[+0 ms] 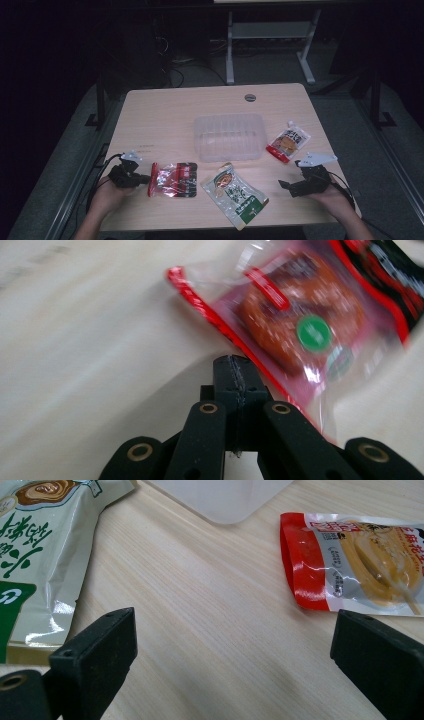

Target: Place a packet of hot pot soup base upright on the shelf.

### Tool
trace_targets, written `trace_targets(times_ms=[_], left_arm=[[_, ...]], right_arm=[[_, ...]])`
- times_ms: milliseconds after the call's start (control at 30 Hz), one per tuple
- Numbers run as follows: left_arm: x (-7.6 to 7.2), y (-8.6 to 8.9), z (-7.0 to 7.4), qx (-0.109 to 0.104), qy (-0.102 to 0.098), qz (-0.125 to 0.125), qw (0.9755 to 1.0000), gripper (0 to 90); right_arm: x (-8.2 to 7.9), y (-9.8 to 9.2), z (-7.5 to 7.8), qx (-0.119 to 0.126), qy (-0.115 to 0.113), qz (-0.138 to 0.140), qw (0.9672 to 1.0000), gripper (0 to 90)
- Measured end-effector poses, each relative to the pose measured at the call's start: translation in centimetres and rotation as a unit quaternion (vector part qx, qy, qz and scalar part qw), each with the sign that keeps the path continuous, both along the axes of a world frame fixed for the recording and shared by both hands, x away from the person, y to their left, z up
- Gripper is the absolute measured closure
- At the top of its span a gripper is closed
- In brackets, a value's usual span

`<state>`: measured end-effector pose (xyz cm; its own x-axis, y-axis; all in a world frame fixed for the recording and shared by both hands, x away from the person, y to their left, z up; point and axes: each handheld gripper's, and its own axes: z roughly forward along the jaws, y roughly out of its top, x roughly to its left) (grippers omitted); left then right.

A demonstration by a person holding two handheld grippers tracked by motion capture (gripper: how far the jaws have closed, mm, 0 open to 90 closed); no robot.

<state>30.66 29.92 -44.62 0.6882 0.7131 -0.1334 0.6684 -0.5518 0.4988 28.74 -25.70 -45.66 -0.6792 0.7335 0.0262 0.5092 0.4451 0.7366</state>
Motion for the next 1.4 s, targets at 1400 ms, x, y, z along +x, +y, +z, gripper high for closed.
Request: trace_targets(times_ms=[1400], left_arm=[[0.0, -1.5, 0.3, 0.013, -0.019, -0.015, 0.9996, 89.8]], right_arm=[[0.4, 11.0, 2.6, 0.068, 0.030, 0.158, 0.9846, 5.2]])
